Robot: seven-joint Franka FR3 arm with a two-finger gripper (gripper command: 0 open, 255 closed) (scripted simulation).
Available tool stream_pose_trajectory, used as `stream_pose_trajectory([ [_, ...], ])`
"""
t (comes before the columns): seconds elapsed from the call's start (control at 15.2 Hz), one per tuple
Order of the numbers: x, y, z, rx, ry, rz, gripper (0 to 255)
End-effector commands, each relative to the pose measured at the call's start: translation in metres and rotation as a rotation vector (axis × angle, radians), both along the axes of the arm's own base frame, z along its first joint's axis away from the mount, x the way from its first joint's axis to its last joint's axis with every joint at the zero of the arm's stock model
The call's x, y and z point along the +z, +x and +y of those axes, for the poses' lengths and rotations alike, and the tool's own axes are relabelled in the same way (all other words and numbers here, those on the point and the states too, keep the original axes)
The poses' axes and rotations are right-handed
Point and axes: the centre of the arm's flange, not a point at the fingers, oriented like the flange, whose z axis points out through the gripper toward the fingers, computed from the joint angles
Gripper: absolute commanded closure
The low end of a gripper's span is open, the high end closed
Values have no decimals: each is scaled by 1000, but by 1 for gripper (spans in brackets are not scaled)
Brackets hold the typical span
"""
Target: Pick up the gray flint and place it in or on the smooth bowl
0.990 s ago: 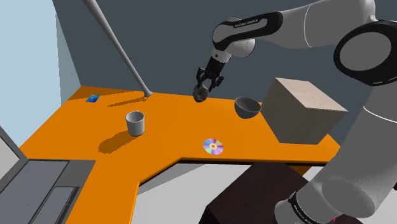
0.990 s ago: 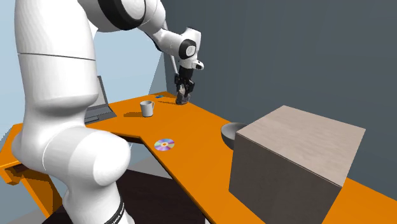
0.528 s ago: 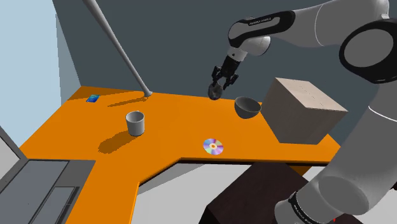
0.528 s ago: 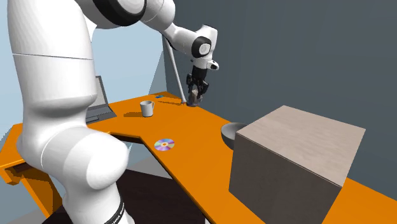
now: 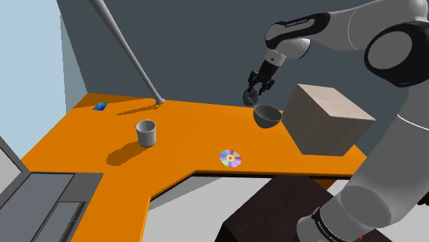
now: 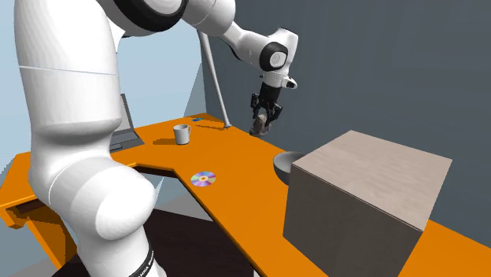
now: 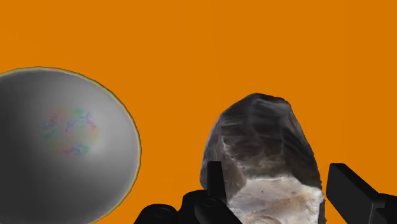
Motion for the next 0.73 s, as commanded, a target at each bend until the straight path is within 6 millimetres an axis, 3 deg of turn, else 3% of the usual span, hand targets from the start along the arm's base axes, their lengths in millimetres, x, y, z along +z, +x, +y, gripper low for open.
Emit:
stream_pose_trajectory([
  [0.0, 4, -9, -26, 2, 0, 0, 255],
  [0.66, 11, -52, -151, 2, 0, 0, 255],
])
